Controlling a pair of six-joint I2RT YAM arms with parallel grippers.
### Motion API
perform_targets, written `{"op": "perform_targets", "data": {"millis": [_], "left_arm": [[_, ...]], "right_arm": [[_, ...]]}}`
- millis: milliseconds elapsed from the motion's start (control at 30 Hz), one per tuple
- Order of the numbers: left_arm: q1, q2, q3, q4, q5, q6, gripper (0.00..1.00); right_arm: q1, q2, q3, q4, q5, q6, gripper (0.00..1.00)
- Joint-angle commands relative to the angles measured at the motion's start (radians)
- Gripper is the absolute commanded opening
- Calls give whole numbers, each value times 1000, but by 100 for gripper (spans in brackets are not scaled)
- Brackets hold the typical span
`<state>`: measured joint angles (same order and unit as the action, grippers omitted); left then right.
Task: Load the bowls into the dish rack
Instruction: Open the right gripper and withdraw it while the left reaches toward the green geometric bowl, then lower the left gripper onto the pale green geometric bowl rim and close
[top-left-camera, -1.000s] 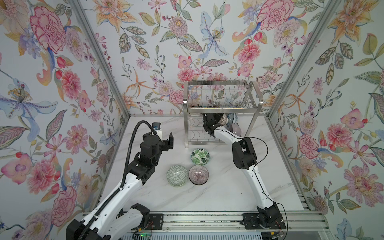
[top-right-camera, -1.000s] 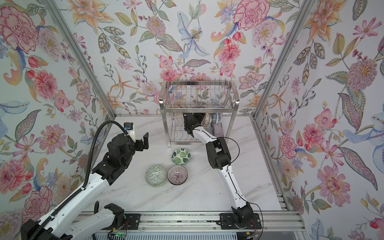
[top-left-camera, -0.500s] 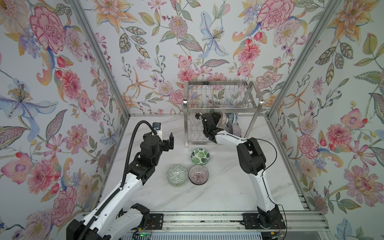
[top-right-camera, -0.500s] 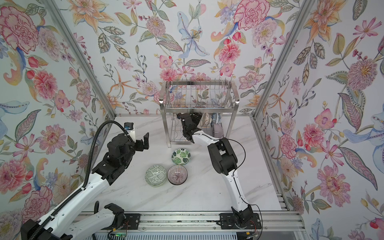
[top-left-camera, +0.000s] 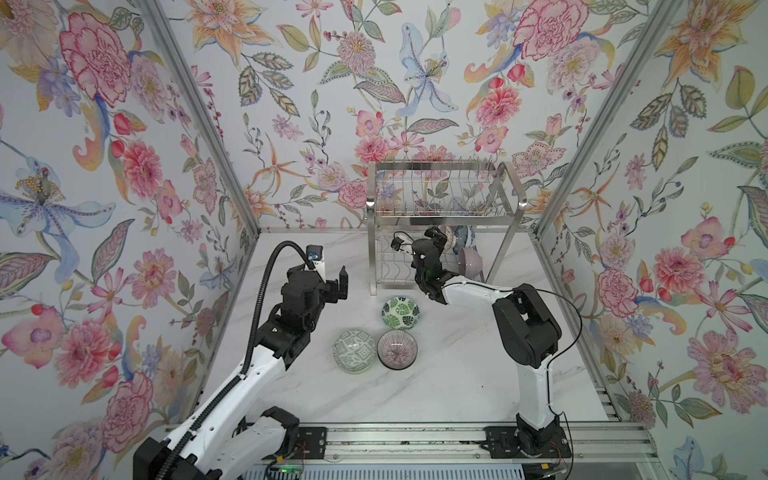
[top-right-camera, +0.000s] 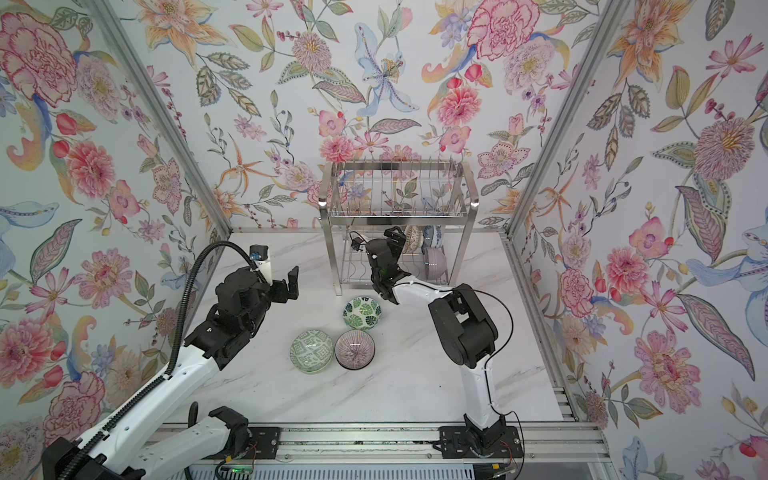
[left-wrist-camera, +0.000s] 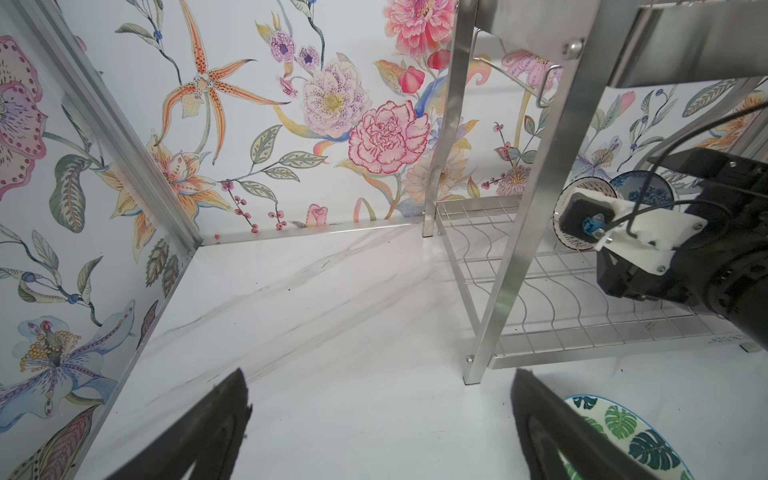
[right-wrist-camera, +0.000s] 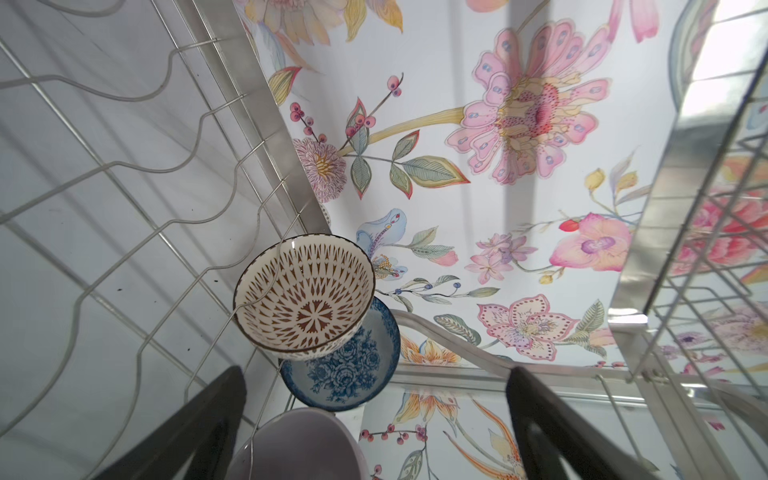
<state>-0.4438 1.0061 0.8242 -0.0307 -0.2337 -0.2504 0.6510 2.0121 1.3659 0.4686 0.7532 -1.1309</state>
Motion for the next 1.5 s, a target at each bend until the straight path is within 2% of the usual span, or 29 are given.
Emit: {"op": "perform_targets", "data": {"millis": [0, 167, 300, 567, 800, 967, 1067, 1233, 1467], "left_arm": [[11, 29, 15, 9, 36, -15, 99], [10, 55, 18, 26, 53, -16, 99], [11, 67, 22, 19, 65, -12, 99], [11, 68, 2, -88, 113, -12, 99], [1, 97, -17, -115, 175, -56, 99], [-13, 116, -22, -185, 192, -66, 99], [-40, 133, -34, -212, 196, -86, 99], [-75, 133, -53, -316, 174, -136, 99], [-75, 90, -90, -469, 180, -246, 99]], "right_arm": [[37, -84, -85, 88, -31, -11, 99], [76, -203, -228, 85, -58, 27, 99], [112, -314, -321, 28, -77, 125, 99], [151, -643, -402, -346, -208, 574, 99], [112, -825, -429, -550, -348, 812, 99], [37, -872, -418, -637, -435, 944, 99], [-43, -870, -401, -669, -535, 1027, 99], [-70, -856, -405, -677, -575, 1058, 99], [-93, -835, -408, -664, -597, 1076, 99]]}}
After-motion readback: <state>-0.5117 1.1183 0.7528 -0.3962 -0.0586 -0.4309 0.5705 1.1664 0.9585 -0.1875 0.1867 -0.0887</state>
